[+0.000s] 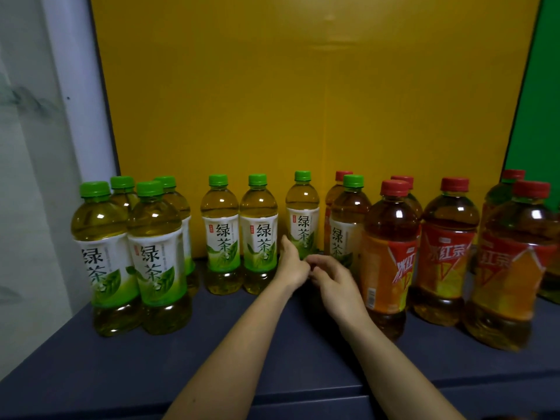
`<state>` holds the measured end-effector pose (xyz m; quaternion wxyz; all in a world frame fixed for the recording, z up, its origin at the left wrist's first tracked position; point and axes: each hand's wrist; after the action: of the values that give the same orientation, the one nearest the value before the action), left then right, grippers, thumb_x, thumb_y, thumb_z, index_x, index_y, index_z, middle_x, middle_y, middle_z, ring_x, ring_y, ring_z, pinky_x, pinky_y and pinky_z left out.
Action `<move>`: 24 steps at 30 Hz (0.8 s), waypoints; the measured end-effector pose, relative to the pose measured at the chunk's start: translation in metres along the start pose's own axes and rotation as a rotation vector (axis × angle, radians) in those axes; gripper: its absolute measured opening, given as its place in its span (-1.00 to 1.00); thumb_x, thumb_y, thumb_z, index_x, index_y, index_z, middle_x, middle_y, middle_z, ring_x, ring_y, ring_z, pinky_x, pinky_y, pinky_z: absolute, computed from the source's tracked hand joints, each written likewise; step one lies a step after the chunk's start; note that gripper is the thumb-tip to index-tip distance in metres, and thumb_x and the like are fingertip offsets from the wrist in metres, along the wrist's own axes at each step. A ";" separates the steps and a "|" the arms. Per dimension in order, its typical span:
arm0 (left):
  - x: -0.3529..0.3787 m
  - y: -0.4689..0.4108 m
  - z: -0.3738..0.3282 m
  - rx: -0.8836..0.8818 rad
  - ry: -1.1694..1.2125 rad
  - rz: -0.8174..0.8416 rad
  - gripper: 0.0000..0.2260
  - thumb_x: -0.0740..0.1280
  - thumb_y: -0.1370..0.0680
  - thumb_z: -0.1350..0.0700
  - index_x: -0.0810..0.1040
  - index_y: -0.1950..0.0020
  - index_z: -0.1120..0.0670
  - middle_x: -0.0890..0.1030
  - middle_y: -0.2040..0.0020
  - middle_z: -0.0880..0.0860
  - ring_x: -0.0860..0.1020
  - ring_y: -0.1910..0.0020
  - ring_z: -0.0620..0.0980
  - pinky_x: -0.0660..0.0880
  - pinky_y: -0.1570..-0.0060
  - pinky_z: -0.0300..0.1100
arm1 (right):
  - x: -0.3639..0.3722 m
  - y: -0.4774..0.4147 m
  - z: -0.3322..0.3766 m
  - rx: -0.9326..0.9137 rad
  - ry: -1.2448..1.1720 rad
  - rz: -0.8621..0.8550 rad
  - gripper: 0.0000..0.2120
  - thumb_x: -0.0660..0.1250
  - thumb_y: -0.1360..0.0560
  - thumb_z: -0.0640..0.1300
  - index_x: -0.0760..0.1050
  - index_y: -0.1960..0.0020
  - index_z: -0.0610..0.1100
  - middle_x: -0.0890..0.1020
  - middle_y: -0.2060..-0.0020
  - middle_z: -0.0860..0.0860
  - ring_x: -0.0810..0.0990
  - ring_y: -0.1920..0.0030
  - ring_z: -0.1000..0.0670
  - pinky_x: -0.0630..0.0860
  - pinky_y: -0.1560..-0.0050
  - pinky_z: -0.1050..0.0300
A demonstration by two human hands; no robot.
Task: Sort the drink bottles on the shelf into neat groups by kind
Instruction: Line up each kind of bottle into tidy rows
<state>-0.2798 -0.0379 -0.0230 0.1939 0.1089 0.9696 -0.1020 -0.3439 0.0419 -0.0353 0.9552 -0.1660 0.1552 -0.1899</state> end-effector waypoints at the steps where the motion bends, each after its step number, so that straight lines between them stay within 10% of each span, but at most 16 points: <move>1: 0.001 -0.002 0.000 0.007 -0.003 -0.004 -0.26 0.21 -0.50 0.37 -0.23 -0.50 0.18 0.05 -0.52 0.18 0.08 -0.49 0.09 0.09 -0.46 -0.06 | -0.003 0.005 0.001 -0.036 0.047 0.005 -0.73 0.17 -0.55 -0.28 0.48 -0.18 -0.08 0.56 -0.08 0.06 0.50 -0.15 0.10 0.40 -0.28 0.15; 7: 0.009 -0.007 0.002 0.093 -0.039 -0.167 -0.49 0.30 -0.50 0.29 0.12 -0.36 0.24 0.36 -0.35 0.22 0.37 -0.33 0.14 0.39 -0.26 -0.06 | -0.012 0.039 0.001 -0.216 0.161 -0.019 -0.56 0.21 -0.53 -0.31 0.29 -0.34 0.02 0.43 -0.27 0.11 0.38 -0.29 0.21 0.32 -0.33 0.31; 14: 0.011 0.008 0.002 0.124 -0.193 -0.233 -0.49 0.40 -0.46 0.15 0.19 -0.24 0.24 0.41 -0.27 0.24 0.44 -0.25 0.19 0.44 -0.18 0.00 | -0.012 0.063 0.001 -0.314 0.371 -0.024 -0.31 0.14 -0.58 -0.18 -0.37 -0.34 0.13 -0.32 -0.36 0.28 -0.37 -0.35 0.41 -0.30 -0.28 0.57; 24: 0.004 0.045 -0.003 0.147 -0.300 -0.203 -0.50 0.41 -0.46 0.06 0.20 -0.19 0.21 0.43 -0.23 0.22 0.47 -0.21 0.21 0.43 -0.10 -0.03 | -0.004 0.047 0.005 -0.262 0.342 -0.113 -0.29 0.13 -0.59 -0.19 -0.39 -0.43 -0.10 -0.22 -0.43 0.10 -0.28 -0.43 0.18 -0.26 -0.39 0.31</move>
<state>-0.2731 0.0068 -0.0292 0.3165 0.0080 0.9258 -0.2067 -0.3306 0.0857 -0.0475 0.8730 -0.2623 0.3287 -0.2470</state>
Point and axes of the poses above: each hand's wrist, its own y-axis away from the middle knuckle, its own x-axis out of the palm, z = x × y
